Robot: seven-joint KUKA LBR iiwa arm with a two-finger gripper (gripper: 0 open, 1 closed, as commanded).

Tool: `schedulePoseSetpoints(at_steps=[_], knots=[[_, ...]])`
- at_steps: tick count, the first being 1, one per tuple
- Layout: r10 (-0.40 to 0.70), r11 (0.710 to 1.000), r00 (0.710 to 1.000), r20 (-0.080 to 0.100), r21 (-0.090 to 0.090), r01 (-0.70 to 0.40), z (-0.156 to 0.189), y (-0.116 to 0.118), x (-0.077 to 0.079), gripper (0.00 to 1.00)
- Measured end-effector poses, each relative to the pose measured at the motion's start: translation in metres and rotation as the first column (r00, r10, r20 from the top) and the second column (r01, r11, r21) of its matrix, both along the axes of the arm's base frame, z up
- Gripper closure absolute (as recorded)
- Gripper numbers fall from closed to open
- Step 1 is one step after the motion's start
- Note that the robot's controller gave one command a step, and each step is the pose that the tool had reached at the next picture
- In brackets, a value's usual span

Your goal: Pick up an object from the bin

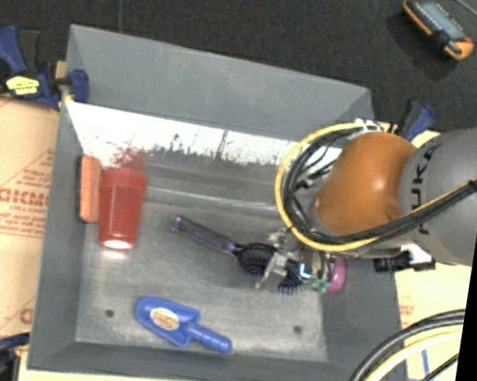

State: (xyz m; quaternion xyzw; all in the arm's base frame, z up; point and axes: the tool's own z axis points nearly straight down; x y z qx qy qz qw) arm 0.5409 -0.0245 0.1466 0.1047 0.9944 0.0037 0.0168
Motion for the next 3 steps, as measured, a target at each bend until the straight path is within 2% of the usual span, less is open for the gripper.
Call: schedulePoseSetpoints(at_steps=[1, 2, 3], knots=[[0.017, 1.0, 1.0, -0.01, 0.001, -0.017, 0.105, 0.003, 0.006, 1.0], [0.016, 1.0, 1.0, 0.007, -0.001, -0.016, 0.125, 0.004, 0.009, 1.0], [0.288, 0.958, 0.958, 0.004, -0.012, -0.288, 0.118, -0.039, 0.033, 1.0]])
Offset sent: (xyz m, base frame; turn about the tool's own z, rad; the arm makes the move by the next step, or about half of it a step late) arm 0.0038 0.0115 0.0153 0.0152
